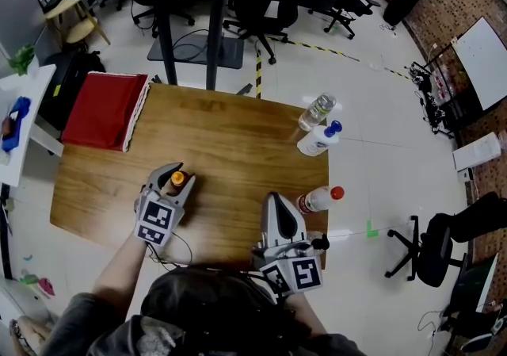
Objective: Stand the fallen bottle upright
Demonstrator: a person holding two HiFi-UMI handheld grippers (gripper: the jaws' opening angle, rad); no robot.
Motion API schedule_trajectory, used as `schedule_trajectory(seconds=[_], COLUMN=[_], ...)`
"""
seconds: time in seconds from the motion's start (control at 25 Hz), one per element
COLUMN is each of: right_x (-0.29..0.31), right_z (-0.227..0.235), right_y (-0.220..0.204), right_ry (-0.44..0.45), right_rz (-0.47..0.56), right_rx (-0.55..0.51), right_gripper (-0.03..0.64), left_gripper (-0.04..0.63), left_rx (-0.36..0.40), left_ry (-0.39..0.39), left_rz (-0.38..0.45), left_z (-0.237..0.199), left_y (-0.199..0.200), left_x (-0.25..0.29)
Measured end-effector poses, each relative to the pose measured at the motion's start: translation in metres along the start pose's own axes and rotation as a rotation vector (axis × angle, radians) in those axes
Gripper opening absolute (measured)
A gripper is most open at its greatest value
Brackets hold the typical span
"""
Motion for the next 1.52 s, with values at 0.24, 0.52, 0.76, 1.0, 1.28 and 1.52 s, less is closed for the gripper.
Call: schedule_trajectory(seconds=[0.24,0.52,0.76,1.0,1.28,1.52], right_x=[0.002,0.004,0.004,0.006,0.003,-0.004], right_z=[-0.006,-0.010,-0.013,-0.015,-0.016,-0.016], right_y=[-0.007,-0.012,-0.018,-0.019,-0.013,-0.008], right_ry=[-0.005,-0.019,-0.025,-0.015,-0.002,0.016], right_rz=[-0.012,-0.025,-0.032,-0.034,-0.029,-0.013], right_rx=[-0.002,-0.002,-0.002,-0.005,-0.003,-0.007], right_gripper=[0.012,0.012,0.012,0.012,0.012,0.012], left_gripper=[0.181,0.206,0.391,0.440,0.454,0.454], left_rx=[-0.018,0.054,0.022,-0.023,-0.080,-0.029], left_ry=[0.038,0.102,0.072,0.069,0.071,0.105], left_rz=[0.101,0.164,0.158,0.185,0.227,0.228], left_z=[-0.005,-0.008,-0.010,-0.012,-0.004,0.010], left_y=[-0.003,-0.006,-0.019,-0.019,-0.005,0.026], left_x=[-0.001,-0.005,-0.005,-0.008,-0.021,-0.038])
Point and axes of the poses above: the fingertips, and each gripper's own axes: x forward along the fingers, z to its right, y out of its top, the point moved 3 cm from there along -x, backward along the fingers, and after that the axes turned 15 degrees about -y, right-handed, at the moved point
